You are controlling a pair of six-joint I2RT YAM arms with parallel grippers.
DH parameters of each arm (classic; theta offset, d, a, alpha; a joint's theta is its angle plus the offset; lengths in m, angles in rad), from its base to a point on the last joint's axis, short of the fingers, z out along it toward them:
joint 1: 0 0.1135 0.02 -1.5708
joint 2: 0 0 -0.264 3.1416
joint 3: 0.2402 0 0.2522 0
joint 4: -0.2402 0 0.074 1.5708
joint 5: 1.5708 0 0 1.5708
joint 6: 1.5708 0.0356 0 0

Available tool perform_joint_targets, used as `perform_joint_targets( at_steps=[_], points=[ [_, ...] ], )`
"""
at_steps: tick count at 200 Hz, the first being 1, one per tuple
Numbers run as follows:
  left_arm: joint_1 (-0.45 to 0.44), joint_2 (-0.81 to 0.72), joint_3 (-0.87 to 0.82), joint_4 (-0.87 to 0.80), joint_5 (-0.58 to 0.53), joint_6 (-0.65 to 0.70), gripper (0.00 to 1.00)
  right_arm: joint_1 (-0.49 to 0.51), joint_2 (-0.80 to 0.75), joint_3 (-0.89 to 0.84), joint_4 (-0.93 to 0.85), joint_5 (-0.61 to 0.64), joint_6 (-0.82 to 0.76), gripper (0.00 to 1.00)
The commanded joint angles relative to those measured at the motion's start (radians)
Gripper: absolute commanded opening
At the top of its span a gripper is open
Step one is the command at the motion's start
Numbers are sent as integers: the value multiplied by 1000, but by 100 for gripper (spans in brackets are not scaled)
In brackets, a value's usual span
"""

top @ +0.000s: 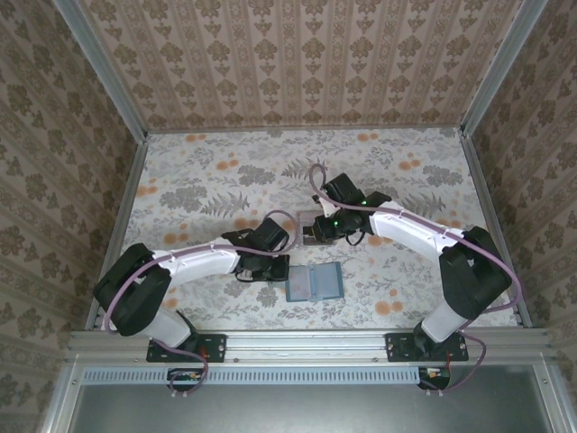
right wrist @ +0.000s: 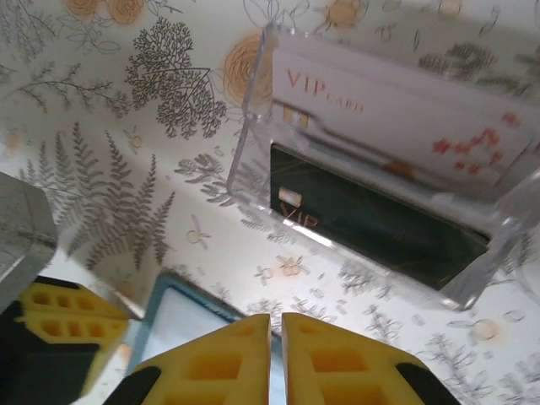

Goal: Take the credit cards out of the card holder

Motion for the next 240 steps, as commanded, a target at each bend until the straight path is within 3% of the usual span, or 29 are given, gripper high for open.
perform_joint_targets(
  at_steps=[1, 66, 137, 240],
  points=[
    [-6, 15, -1, -29, 0, -1, 6, 37, -51, -39, 58, -85, 184, 13],
    [-9, 41, -32, -34, -13, 6, 3, 135, -29, -82, 64, -119, 302, 15],
    [-11, 59, -52, -20, -9, 15, 1, 164, 37, -168, 179, -188, 444, 21],
    [-10, 40, -57, -2, 6, 10, 0, 221, 151, -161, 278, -224, 531, 16]
  ],
)
